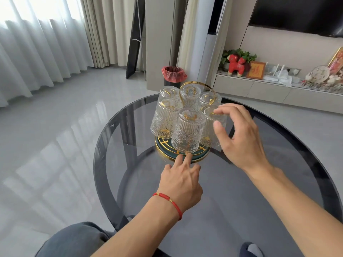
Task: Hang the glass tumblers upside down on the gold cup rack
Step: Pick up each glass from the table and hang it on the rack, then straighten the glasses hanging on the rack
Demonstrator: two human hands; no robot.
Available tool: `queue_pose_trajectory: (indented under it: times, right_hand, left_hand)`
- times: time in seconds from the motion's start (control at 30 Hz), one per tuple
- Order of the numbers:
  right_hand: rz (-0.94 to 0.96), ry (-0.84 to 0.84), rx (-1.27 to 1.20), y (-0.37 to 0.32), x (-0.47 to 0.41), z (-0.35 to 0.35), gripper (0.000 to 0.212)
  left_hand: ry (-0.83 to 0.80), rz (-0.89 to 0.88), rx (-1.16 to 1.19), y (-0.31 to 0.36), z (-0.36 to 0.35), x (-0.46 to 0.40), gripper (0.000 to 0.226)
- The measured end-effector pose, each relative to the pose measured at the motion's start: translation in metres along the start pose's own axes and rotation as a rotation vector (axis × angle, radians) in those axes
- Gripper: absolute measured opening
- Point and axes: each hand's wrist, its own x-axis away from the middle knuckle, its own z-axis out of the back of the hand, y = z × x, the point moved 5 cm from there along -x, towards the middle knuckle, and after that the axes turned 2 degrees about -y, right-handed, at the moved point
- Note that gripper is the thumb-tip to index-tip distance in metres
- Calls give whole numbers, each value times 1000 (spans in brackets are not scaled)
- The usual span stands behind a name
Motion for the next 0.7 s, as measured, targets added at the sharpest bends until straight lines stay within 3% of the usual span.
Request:
queue_pose_trajectory:
  times: [0.2, 0.4, 0.57, 0.7]
  right_hand:
    - [-83, -18, -4, 38, 17, 18, 37]
    - [40, -271, 21, 44, 2, -5, 64]
    - [5, -318, -83, 53, 2, -24, 60]
    - [-32, -247, -151, 51, -4, -29, 47]
  left_hand:
    - [-14, -121, -65, 6, -10, -5, 50]
    - [7, -201, -149, 2, -21, -13, 63]
    - [44, -200, -102, -2, -25, -17, 58]
    - [44, -179, -109, 1, -22, -22, 50]
